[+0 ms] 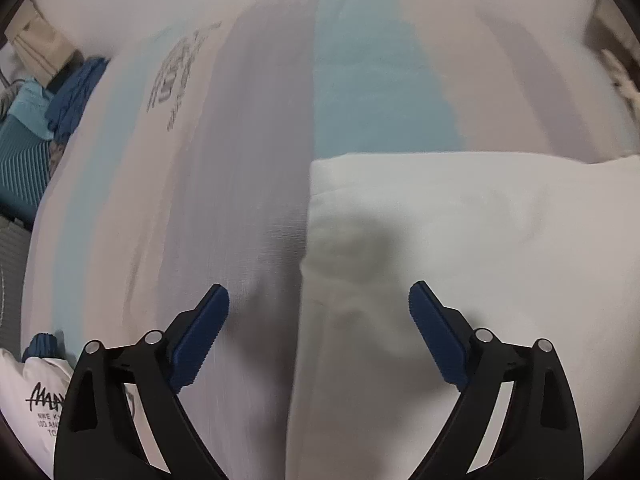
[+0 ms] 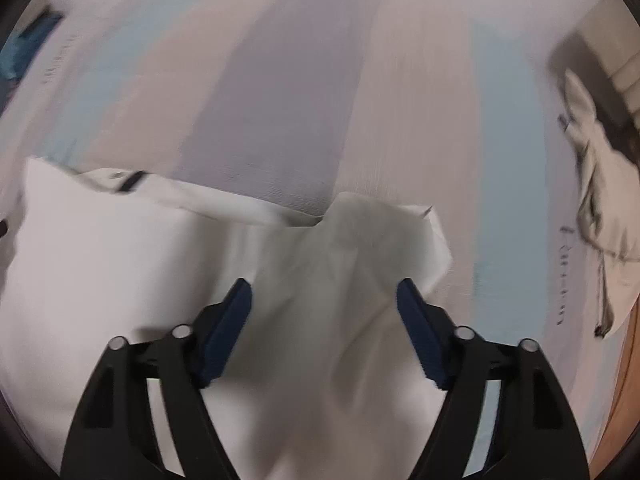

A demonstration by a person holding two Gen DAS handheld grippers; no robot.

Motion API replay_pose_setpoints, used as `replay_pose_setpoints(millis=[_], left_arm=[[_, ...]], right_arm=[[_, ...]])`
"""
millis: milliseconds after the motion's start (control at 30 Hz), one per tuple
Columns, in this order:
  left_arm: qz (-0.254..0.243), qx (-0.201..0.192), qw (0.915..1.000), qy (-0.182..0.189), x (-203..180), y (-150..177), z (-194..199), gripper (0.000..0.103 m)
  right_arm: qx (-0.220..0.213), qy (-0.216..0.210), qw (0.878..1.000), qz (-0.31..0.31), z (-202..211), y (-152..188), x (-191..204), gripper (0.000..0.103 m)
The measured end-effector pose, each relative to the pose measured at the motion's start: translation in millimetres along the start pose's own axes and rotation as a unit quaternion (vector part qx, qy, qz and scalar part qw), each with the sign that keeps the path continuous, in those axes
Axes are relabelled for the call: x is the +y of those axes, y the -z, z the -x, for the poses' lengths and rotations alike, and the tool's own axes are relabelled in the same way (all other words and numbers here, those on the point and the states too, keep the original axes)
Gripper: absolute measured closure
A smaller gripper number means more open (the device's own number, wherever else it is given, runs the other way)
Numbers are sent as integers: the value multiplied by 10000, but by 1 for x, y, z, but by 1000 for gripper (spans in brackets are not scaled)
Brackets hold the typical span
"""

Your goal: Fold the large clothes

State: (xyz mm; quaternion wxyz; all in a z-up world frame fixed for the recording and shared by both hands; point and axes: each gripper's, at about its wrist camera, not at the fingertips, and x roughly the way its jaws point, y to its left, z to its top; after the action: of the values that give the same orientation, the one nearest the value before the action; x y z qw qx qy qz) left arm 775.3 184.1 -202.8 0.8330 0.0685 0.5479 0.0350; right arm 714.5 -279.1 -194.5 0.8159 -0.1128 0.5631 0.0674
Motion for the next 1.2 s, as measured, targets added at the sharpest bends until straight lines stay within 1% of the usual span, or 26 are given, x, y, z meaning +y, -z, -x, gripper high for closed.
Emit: replay_pose_setpoints(millis=[100,167,233,267,300,333,367,400,467,500,533,600,633,700,833,933,1200], left_arm=[[168,-178,9992,323,-4,12,33,11],[376,-302,9970,598,-10,25,55,10],[517,-384,9950,760,-24,39,74,9],[552,-350,9936,917,-34,49,81,9],[545,-344,9930,991,-47,58,87,9],[504,-374,9924,1060,-60,67,92,9],[422,-424,9921,1102,-70,72,95,9],[269,-542,9923,1076,-86,78,101,9],[22,-617,9924,1067,-114,86,104,9],[-22,-586,9922,1096,-124,89,101,9],[-108,-515,9927,1089,-136,93,93,9],[-306,-368,9943,953,-145,97,72,10],[-464,-256,9952,824,-151,102,59,9],[-539,-189,9955,757,-150,106,46,8],[-523,110,9965,649,-151,123,18,5],[-569,65,9970,522,-154,129,14,5],[-582,93,9974,415,-156,128,9,4]], right_arm=[[-353,-162,9992,-69,40,29,1,29],[-510,-460,9974,-236,67,55,2,29],[-537,-649,9960,-298,80,75,11,29],[-525,-757,9954,-257,85,92,19,29],[-532,-714,9958,-221,86,90,31,29],[-530,-723,9959,-138,88,100,41,29],[-524,-754,9957,-110,89,104,48,29],[-514,-795,9954,-114,88,111,57,29],[-485,-888,9948,-120,79,118,70,29],[-461,-857,9951,-166,73,123,77,29],[-404,-847,9954,-190,62,125,74,29],[-262,-751,9967,-191,49,137,84,28],[-176,-729,9970,-211,40,141,84,25],[25,-704,9974,-151,23,149,85,25],[96,-570,9983,79,3,161,91,25],[148,-565,9983,51,-9,161,92,24],[146,-490,9987,44,-19,161,94,23]])
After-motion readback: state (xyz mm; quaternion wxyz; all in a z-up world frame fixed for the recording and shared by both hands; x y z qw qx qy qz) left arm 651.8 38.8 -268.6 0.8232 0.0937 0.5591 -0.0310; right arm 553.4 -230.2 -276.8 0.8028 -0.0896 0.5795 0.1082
